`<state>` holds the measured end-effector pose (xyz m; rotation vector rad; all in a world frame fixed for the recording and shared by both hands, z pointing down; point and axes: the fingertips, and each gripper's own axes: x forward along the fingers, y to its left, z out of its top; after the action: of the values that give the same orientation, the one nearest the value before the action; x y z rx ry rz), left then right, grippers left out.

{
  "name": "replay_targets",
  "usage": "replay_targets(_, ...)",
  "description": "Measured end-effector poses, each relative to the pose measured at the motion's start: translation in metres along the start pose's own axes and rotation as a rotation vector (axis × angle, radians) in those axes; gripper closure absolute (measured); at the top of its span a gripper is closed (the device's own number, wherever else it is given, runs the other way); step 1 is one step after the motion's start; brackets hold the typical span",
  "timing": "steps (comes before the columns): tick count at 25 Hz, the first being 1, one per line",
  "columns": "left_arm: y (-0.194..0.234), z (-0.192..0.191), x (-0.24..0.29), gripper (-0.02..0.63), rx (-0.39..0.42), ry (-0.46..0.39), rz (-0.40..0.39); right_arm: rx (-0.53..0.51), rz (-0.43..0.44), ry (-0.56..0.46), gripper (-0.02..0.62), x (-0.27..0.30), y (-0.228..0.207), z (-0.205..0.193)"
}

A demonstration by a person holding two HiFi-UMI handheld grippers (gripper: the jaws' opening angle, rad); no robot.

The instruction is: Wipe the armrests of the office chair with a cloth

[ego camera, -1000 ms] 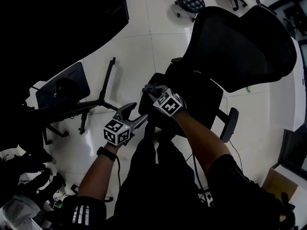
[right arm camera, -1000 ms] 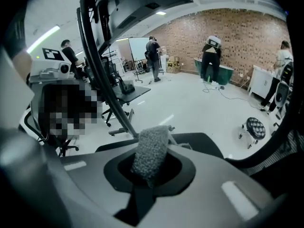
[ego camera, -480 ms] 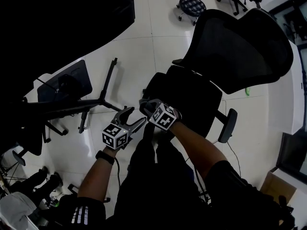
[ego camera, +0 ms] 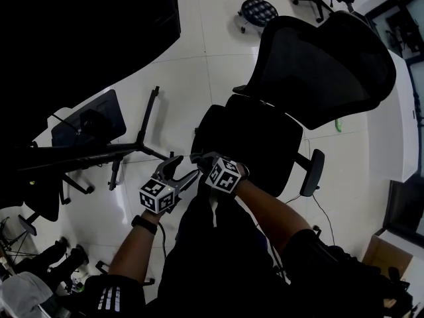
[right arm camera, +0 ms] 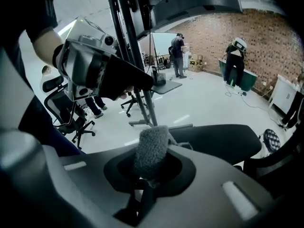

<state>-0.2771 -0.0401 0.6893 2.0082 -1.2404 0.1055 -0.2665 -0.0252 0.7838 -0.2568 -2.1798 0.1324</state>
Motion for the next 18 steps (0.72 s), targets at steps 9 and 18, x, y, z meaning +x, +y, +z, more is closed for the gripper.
replay_targets(9, -0.010, 0.007, 0.002, 0.268, 0.044, 0.030, -0.053, 0.042, 0.006, -0.032, 0.558, -0.020, 0.024, -0.009)
replay_targets(18, -0.052, 0.027, -0.001, 0.268, 0.149, 0.070, -0.175, 0.250, -0.189, -0.283, 0.558, -0.134, 0.021, 0.009)
